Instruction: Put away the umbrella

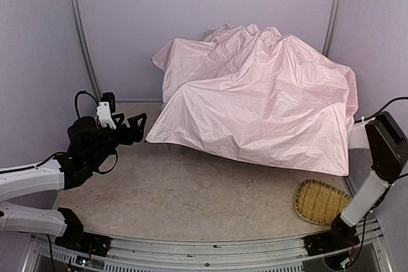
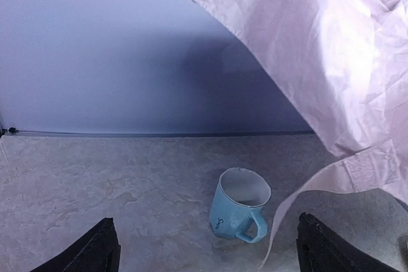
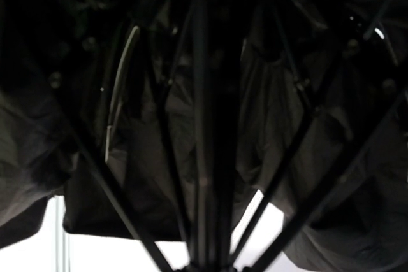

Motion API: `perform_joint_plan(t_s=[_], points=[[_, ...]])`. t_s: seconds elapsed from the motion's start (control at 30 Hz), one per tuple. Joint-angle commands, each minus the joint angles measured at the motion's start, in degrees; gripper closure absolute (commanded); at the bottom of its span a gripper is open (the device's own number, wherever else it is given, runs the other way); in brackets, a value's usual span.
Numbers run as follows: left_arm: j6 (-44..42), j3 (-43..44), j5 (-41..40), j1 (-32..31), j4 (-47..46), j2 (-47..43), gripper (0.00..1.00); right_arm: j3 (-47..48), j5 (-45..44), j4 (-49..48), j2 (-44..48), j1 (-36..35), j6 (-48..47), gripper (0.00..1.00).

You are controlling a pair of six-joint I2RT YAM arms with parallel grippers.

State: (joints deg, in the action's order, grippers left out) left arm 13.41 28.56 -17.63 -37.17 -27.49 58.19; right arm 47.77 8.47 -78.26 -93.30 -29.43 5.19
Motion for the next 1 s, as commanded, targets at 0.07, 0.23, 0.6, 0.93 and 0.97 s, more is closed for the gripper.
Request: perform_joint_plan(t_s=[0.07,0.23,0.6,0.93,0.97], points=[[-1.3,-0.48,-0.65,-0.27,-0.56,-2.07,0.06,5.38,8.19,3.92,8.95,1.04,-2.94,1.0],[-2.58,0.15,-0.88,-0.36,-0.32,-1.99,0.06,8.89,16.19,14.34,17.1,1.04,-4.62,1.0],[-3.57,1.51,-1.62,-0.36,0.27,-1.95,0.06,-15.66,25.65,10.85,22.03,-0.31,2.88,1.0],[-4.27,0.36,-3.51,-0.36,0.77,-5.84,0.07,-39.35,18.15,-0.62,3.42,-9.68,-9.1,1.0],[-4.2,0.15,-3.87,-0.42,0.63,-6.28,0.07,-39.66,17.25,-0.86,2.63,-9.68,-9.79,1.0]])
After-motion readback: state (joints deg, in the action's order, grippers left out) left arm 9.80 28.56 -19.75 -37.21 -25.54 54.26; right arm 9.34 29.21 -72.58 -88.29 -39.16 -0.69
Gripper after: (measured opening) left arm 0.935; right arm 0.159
